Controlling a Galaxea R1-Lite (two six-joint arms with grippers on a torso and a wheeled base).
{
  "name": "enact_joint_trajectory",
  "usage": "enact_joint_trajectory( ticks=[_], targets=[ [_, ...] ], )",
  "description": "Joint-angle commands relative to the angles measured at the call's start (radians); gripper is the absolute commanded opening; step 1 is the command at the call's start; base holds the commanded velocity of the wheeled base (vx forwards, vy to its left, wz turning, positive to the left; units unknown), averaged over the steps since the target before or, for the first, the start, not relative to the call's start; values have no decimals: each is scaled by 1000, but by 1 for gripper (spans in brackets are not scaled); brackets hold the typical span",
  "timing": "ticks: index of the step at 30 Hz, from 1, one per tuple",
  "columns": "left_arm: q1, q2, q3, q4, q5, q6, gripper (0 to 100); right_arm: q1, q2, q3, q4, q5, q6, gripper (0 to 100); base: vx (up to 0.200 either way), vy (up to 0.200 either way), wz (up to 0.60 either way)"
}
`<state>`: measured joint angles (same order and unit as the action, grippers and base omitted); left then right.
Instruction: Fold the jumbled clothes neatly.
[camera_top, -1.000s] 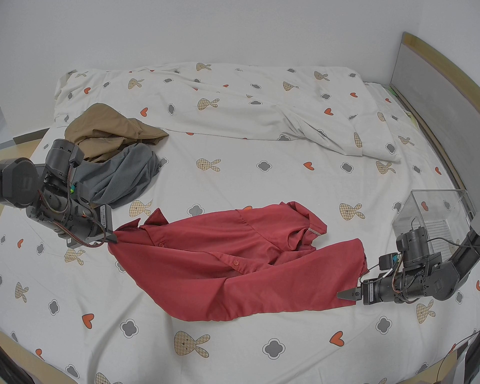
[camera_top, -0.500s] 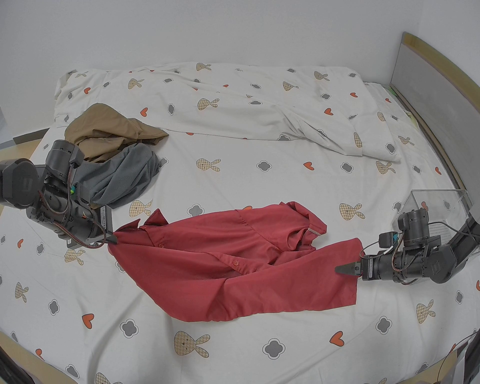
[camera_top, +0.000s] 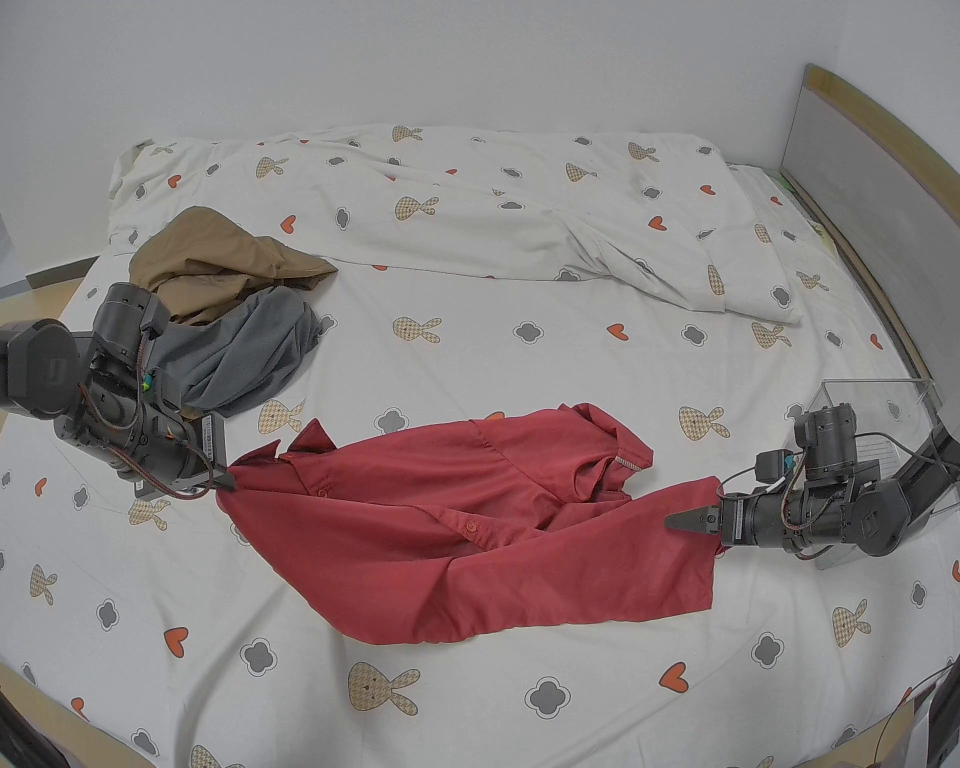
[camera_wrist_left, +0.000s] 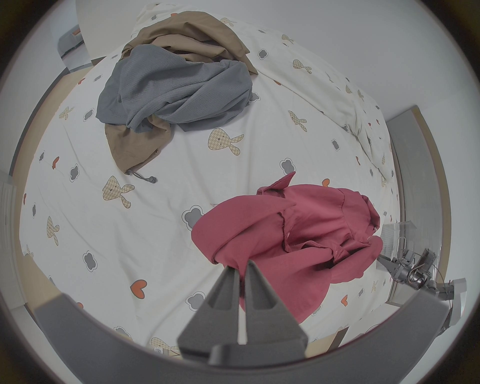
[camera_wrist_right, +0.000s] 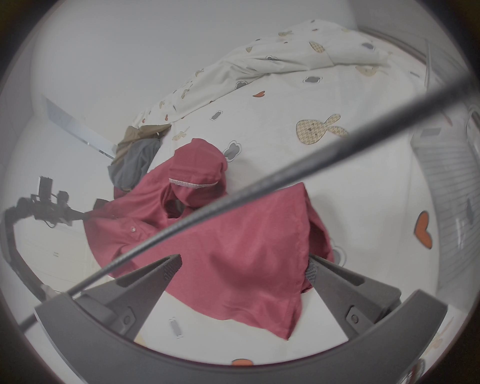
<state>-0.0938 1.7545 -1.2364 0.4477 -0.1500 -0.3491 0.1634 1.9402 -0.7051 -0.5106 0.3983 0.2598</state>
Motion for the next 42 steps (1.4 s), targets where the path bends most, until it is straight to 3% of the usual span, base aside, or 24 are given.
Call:
enact_joint_trajectory(
  ticks=[1,18,24,25,32,39,42],
  targets=[
    [0,7,0,0,0,-1,0,8,-23,7,3,50,42,100,0,0,0],
    [-1,11,2,0,0,-1,0,10,45,9,-5,71,47,100,0,0,0],
    [-1,19,0,0,0,-1,0,22,48,3,-3,143,55,100,0,0,0],
    [-1,22,2,0,0,-1,0,22,45,6,-3,148,61,0,0,0,0],
    [0,26,0,0,0,-1,0,-1,-43,67,1,151,75,0,0,0,0],
    [0,26,0,-6,1,-2,0,-165,-262,167,20,205,82,0,0,0,0],
    [0,26,0,-6,3,-4,0,-272,-343,138,92,267,102,0,0,0,0]
  ],
)
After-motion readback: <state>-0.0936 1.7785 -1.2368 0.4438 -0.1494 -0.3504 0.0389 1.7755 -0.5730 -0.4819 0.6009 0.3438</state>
